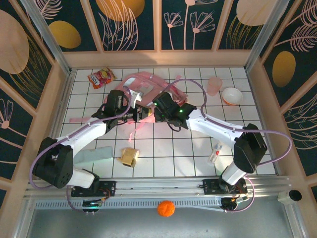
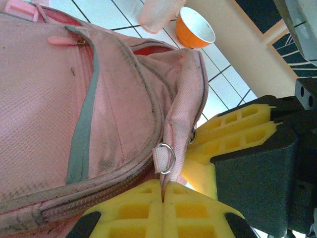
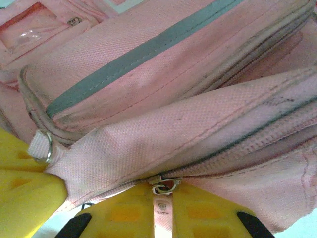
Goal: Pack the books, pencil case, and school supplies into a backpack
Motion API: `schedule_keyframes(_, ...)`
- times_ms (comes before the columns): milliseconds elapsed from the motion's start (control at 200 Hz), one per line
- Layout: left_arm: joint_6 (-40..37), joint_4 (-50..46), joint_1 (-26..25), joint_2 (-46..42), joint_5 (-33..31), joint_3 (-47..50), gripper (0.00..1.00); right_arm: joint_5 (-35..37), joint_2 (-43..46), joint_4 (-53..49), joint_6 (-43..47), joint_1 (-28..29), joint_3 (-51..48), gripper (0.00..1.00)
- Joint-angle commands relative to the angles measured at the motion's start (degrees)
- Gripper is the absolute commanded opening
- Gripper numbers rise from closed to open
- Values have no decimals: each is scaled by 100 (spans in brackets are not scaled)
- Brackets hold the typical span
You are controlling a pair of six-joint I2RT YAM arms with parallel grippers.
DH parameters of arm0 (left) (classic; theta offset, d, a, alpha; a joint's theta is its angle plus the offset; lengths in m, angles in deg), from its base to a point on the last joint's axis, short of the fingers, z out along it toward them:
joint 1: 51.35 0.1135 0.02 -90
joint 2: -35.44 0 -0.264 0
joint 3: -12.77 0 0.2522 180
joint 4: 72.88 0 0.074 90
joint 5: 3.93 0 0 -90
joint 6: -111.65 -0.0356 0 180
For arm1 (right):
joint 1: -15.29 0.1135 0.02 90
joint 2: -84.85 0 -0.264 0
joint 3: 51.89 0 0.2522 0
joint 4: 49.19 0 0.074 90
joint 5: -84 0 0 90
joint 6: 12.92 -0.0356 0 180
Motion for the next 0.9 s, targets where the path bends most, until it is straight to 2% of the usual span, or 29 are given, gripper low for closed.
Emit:
schedule_keyframes(0,178,500,27,-138,326,-293,0,578,198,-376,-292,-168,-220,13)
schedule_keyframes(145,178,518,23,-129,317,-318,0,81,373,215,-95,-238,-507,32)
schedule_keyframes(230,178,532,27,-107,303,-330,0,-180,284,318,67,-199,-471,36)
schedule_keyframes(415,224,596,25,-68,334,-362,0,-126,61,196,256,-95,-376,40)
schedule_keyframes(686,164,522,27,-86,267,-359,0,162,5,-96,638,-177,-86,9)
schedule_keyframes(896,-428,-55,45,-163,-189,-348,0,26,417,-207,587,-476,-460,0)
